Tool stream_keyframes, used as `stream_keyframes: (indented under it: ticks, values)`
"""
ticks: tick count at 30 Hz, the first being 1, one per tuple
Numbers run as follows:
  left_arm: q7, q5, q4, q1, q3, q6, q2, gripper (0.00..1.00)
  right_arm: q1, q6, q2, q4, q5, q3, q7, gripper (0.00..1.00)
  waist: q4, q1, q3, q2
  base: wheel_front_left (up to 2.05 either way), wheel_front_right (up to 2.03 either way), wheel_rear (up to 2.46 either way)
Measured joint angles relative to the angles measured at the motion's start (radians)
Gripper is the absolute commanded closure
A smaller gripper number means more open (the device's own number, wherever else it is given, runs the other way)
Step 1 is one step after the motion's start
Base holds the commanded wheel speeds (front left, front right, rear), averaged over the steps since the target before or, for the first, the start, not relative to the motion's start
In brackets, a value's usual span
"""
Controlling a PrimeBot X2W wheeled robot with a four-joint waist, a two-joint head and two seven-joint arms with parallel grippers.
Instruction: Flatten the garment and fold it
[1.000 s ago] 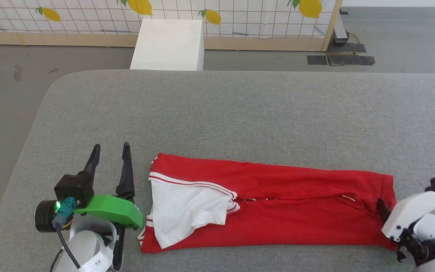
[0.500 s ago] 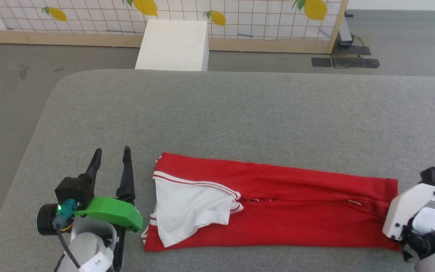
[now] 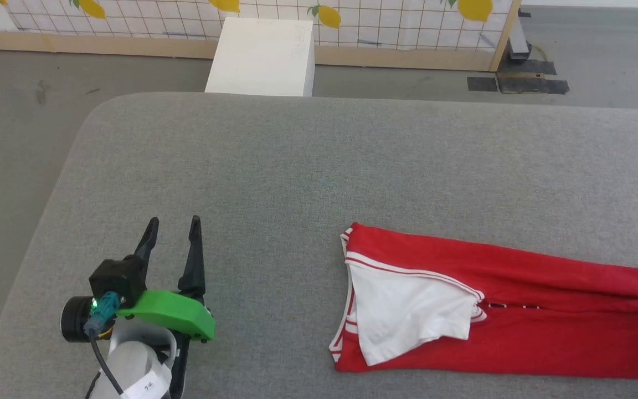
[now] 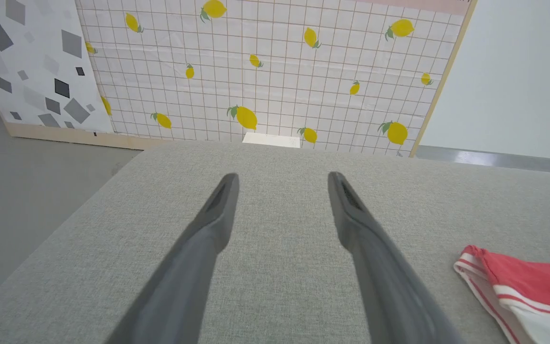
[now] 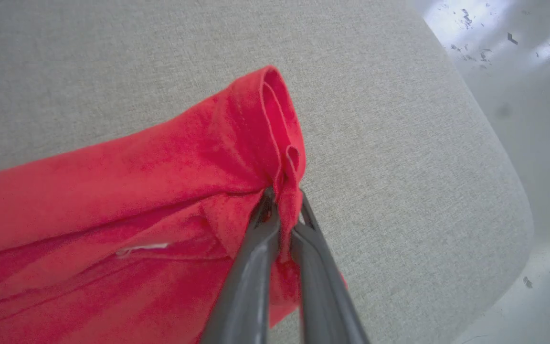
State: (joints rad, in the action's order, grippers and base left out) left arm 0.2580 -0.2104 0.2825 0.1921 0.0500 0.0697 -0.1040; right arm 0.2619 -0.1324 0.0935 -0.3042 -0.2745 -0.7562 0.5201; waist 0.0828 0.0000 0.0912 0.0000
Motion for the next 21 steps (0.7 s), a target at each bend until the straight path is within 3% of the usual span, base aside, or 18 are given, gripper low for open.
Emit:
stream_keyframes:
  ticks: [4, 6, 15, 18, 21]
  values:
    - [0.000, 0.004, 0.000, 0.001, -0.007, 0.006, 0.004, 0.00, -0.016, 0.000, -0.018, 0.044, 0.021, 0.053, 0.052, 1.00, 0.000, 0.0000, -0.006, 0.0000, 0.00, 0.00, 0.00]
    - [0.000, 0.009, -0.001, 0.001, -0.012, 0.009, 0.008, 0.00, -0.068, 0.000, -0.036, 0.190, 0.096, 0.163, 0.164, 1.00, -0.002, 0.0000, -0.015, 0.0000, 0.00, 0.00, 0.00]
    - [0.000, 0.018, 0.001, -0.001, -0.015, 0.018, 0.014, 0.00, -0.182, 0.000, -0.041, 0.624, 0.342, 0.598, 0.414, 1.00, 0.008, 0.0000, -0.020, 0.0000, 0.00, 0.00, 0.00]
    - [0.000, 0.022, 0.003, 0.000, -0.015, 0.020, 0.014, 0.00, -0.180, 0.000, -0.042, 0.661, 0.364, 0.738, 0.422, 1.00, 0.013, 0.0000, -0.020, 0.0000, 0.00, 0.00, 0.00]
    - [0.000, 0.035, 0.006, 0.001, -0.013, 0.026, 0.015, 0.00, -0.159, 0.000, -0.043, 0.618, 0.376, 0.860, 0.409, 1.00, 0.021, 0.0000, -0.017, 0.0000, 0.00, 0.00, 0.00]
